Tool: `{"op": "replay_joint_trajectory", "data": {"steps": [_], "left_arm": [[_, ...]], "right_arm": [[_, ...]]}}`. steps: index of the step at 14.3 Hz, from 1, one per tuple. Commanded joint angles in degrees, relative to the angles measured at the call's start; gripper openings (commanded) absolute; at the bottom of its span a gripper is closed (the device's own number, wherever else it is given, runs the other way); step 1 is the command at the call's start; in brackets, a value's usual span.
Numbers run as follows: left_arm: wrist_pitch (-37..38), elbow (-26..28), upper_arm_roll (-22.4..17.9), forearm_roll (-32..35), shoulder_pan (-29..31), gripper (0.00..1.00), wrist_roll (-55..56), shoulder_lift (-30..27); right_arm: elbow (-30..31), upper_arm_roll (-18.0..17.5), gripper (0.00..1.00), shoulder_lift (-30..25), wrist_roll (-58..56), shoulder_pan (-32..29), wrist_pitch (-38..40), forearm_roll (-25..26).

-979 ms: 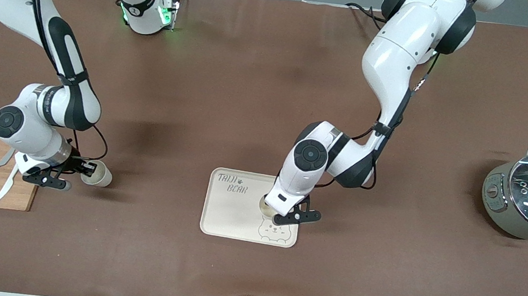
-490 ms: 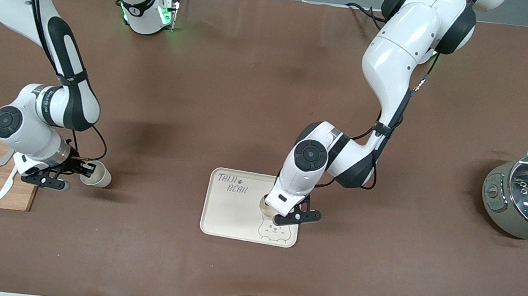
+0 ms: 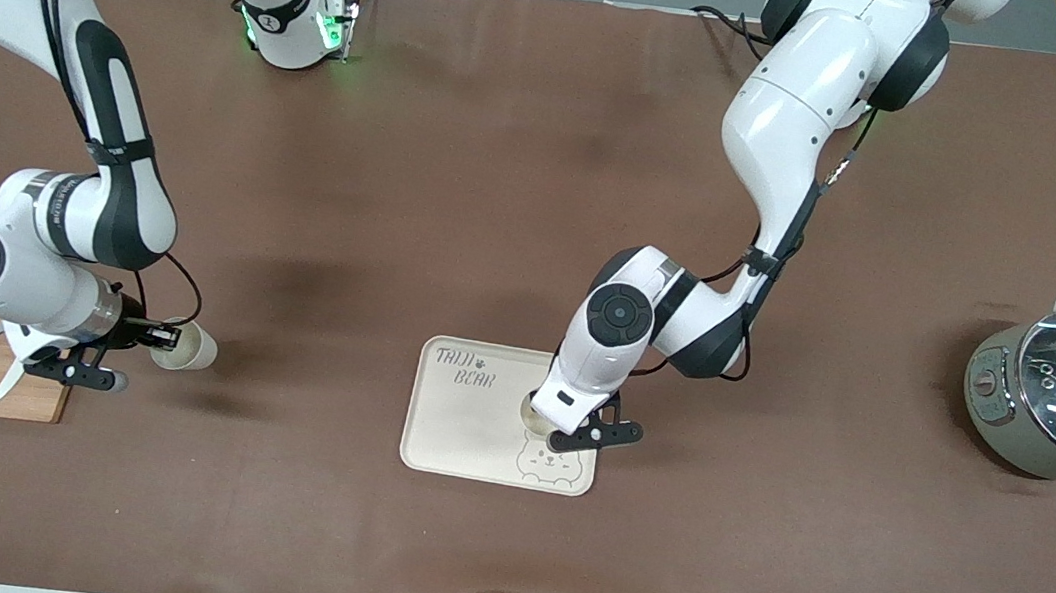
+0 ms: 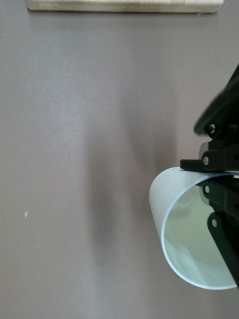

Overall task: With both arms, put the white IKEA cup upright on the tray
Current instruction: 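Lower the cup onto the tray while the right gripper lifts its cup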

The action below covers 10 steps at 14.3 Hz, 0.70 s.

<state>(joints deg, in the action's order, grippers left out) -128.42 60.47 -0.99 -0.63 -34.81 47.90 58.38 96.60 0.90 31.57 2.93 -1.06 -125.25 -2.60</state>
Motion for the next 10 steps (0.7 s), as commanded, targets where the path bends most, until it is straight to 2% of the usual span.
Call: {"op": "replay_joint_trajectory", "data": {"steps": [1,5,8,9,10], "left_arm": [[-0.07,-1.76,-1.29,-0.77,-0.87,0.00,2.71,1.12],[-0.07,-1.76,-1.29,-0.77,-1.13,0.00,3.25,1.12],[-0.16,-1.76,-1.29,-0.77,-1.13,0.00,5.35,1.04],[-0.33,-1.76,-1.47,-0.77,-1.13,0.08,6.58,1.12],[-1.47,-1.68,-1.56,-0.69,-1.22,0.36,6.85,1.12]], "right_arm": [[-1.94,-0.02,0.00,-0.99,3.90,2.11,2.64,-2.05],[-2.03,-0.11,0.00,-1.95,12.60,6.42,2.64,-2.94],[-2.12,-0.02,0.00,-2.13,15.69,8.88,2.64,-7.84],[-2.46,-0.02,0.00,-2.04,17.00,9.84,2.64,-9.08],[-2.64,-0.02,0.00,-2.04,19.37,10.90,2.55,-9.61]]}}
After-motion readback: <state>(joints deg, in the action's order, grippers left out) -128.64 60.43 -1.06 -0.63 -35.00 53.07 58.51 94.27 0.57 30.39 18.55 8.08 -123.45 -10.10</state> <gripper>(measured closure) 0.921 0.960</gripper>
